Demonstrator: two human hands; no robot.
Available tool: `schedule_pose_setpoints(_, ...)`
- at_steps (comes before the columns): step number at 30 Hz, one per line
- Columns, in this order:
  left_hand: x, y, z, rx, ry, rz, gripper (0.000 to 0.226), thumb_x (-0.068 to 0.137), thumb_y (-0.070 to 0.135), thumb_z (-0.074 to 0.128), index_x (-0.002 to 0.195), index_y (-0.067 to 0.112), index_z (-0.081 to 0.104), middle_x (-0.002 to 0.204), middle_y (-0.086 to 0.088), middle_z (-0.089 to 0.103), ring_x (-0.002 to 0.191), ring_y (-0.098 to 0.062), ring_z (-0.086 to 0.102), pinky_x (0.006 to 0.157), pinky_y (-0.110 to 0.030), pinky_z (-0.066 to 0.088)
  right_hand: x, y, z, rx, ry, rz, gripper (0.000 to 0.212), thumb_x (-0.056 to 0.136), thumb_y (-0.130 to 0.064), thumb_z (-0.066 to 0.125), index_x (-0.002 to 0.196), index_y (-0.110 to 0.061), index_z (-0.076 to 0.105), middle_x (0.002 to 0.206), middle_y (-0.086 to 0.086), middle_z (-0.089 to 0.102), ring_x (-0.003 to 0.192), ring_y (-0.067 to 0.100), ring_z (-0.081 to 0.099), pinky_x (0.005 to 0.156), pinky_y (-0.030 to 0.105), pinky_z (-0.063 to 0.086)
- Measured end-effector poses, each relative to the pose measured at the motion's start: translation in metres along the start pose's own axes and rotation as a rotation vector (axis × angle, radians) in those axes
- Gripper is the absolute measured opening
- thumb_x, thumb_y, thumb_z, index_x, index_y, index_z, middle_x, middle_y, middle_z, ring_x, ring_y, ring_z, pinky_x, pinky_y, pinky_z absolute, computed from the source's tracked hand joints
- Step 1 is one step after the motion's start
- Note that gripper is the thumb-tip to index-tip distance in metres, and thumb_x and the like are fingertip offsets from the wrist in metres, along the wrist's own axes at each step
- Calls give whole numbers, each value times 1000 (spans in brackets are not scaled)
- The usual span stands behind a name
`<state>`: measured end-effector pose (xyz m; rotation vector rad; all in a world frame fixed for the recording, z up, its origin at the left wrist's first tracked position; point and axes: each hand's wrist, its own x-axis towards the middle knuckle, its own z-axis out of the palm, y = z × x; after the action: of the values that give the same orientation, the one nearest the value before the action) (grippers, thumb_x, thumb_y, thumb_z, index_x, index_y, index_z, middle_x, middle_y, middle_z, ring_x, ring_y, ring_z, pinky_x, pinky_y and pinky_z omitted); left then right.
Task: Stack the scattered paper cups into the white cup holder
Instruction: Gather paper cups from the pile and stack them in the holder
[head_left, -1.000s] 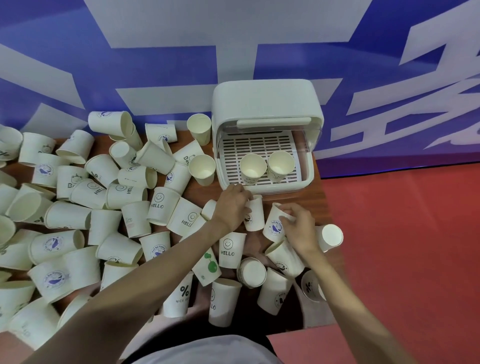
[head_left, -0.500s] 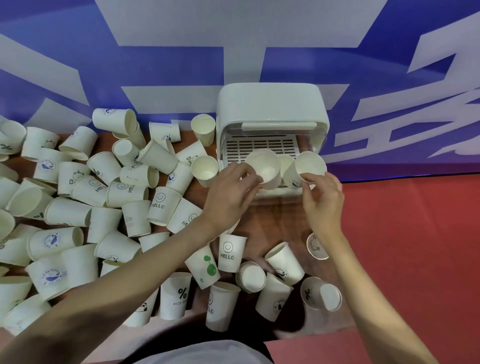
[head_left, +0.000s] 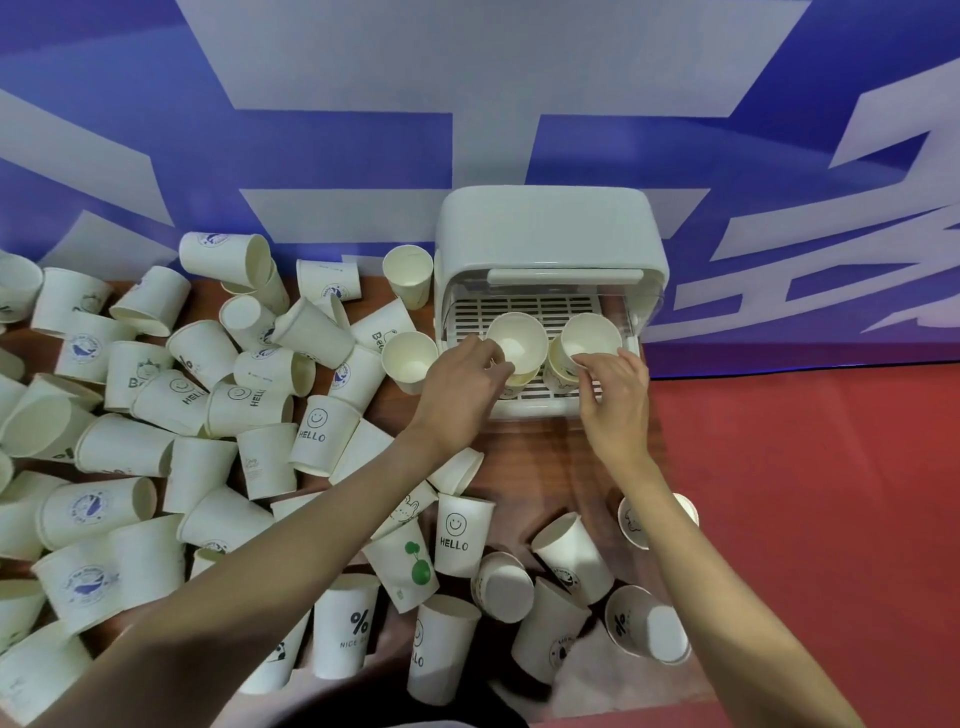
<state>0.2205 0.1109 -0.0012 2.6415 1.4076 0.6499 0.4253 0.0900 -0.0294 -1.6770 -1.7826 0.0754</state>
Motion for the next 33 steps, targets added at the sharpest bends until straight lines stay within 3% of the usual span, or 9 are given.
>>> schedule_pose_setpoints(7, 4, 1, 15, 31, -168, -12, 14, 65, 3, 78, 76, 6, 70, 81, -7, 64, 74, -27, 60, 47, -28, 43, -3, 7, 15, -20, -137, 69, 17, 87, 0, 59, 99, -7, 69, 94, 5, 71, 89, 19, 65, 106, 34, 31)
schedule_pose_setpoints(12, -9, 1, 15, -50, -105, -78, 14, 82, 14, 63, 91, 5, 69, 92, -9, 66, 81, -29, 60, 53, -34, 51, -6, 2, 5, 17, -174, 93, 32, 90, -25, 50, 107, -5, 68, 105, 10, 70, 102, 23, 61, 105, 31, 29)
schedule_pose_setpoints(17, -32, 17, 10, -80, -36, -43, 20, 82, 17, 60, 98, 8, 67, 90, -8, 65, 80, -26, 59, 61, -33, 48, -24, 5, -22, 25, -145, 124, 27, 86, -9, 62, 113, -7, 64, 111, 8, 67, 107, 25, 58, 100, 37, 36)
schedule_pose_setpoints(20, -49, 32, 17, -195, -182, -67, 25, 87, 27, 53, 98, 9, 66, 89, -8, 64, 83, -29, 59, 65, -37, 51, -42, 13, -40, -13, -157, 192, 30, 82, -5, 65, 112, -9, 64, 110, 8, 67, 105, 29, 59, 95, 40, 38)
schedule_pose_setpoints(23, -60, 53, 22, -354, -419, -145, 26, 88, 33, 61, 103, 13, 65, 98, -6, 65, 95, -27, 59, 77, -37, 49, -64, 21, -55, -78, -228, 277, 31, 80, -11, 68, 111, -11, 63, 110, 8, 66, 107, 30, 57, 94, 38, 35)
schedule_pose_setpoints(28, -66, 86, 36, -296, -669, -186, 30, 84, 40, 64, 104, 18, 65, 104, -1, 68, 101, -22, 61, 81, -34, 49, -87, 27, -70, -383, -617, 476, 57, 77, -38, 72, 126, -18, 52, 126, 12, 49, 121, 33, 43, 104, 42, 29)
schedule_pose_setpoints(33, -68, 100, 51, -454, -771, -311, 35, 77, 28, 76, 107, 14, 66, 100, -3, 72, 96, -21, 66, 84, -36, 51, -98, 26, -69, -542, -736, 587, 47, 75, -26, 66, 119, -17, 52, 123, 13, 46, 116, 33, 45, 97, 40, 34)
